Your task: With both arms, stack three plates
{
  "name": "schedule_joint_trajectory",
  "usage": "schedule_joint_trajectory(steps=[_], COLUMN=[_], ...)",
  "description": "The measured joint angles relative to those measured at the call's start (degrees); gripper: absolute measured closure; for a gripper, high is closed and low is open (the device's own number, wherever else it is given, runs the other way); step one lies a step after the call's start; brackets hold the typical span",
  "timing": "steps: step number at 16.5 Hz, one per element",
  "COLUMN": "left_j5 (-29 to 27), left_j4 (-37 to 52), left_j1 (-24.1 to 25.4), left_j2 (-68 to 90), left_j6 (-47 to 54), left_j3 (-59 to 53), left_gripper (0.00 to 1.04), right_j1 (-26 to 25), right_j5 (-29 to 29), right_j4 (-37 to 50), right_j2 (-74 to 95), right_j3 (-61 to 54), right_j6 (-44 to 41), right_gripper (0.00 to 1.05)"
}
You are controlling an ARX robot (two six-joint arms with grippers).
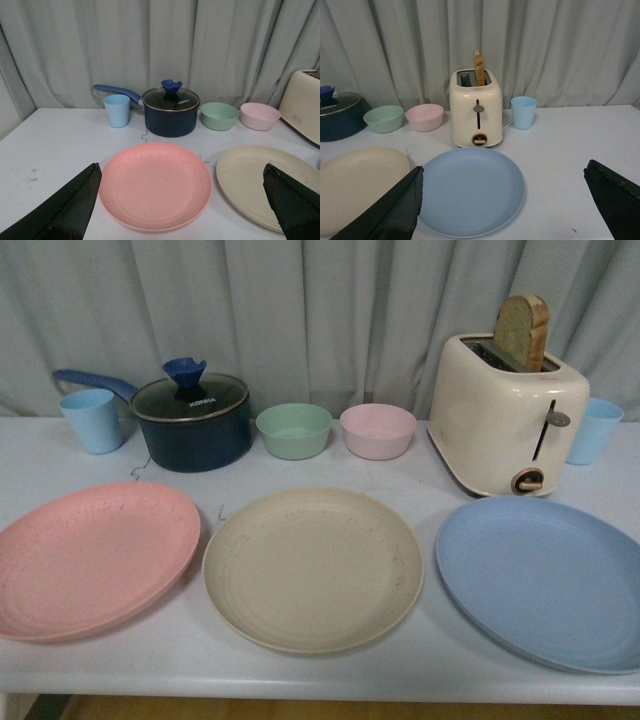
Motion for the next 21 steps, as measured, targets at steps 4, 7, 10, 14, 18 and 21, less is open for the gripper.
schedule_joint_trajectory(steps=[4, 7, 10, 14, 18, 21], left_j5=[0.00, 0.00, -10.88, 2.43, 8.24, 11.41], left_j4=[0.00, 0.00, -13.25, -4.74, -7.96, -9.14], left_j1=[0.00, 0.00, 1.75, 9.03, 11.10, 13.27], left_j2=[0.00, 0.00, 21.27, 48.44, 76.54, 91.91], left_j6=[0.02, 0.02, 1.40, 5.33, 10.75, 12.74], left_j3=[0.00, 0.00, 11.56, 27.80, 43.21, 53.48], left_gripper=[0.07, 0.07, 0.07, 0.07, 0.07, 0.07], right_j1=[0.00, 0.00, 0.00, -0.02, -0.02, -0.02], right_j5=[0.00, 0.00, -0.11, -0.07, -0.07, -0.07], right_j4=[0.00, 0.00, 0.13, 0.04, 0.04, 0.04], right_j2=[0.00, 0.00, 0.00, 0.00, 0.00, 0.00], right_j3=[0.00, 0.00, 0.00, 0.00, 0.00, 0.00], right_j6=[0.00, 0.00, -0.07, -0.07, -0.07, -0.07], right_gripper=[0.06, 0.06, 0.06, 0.06, 0.06, 0.06])
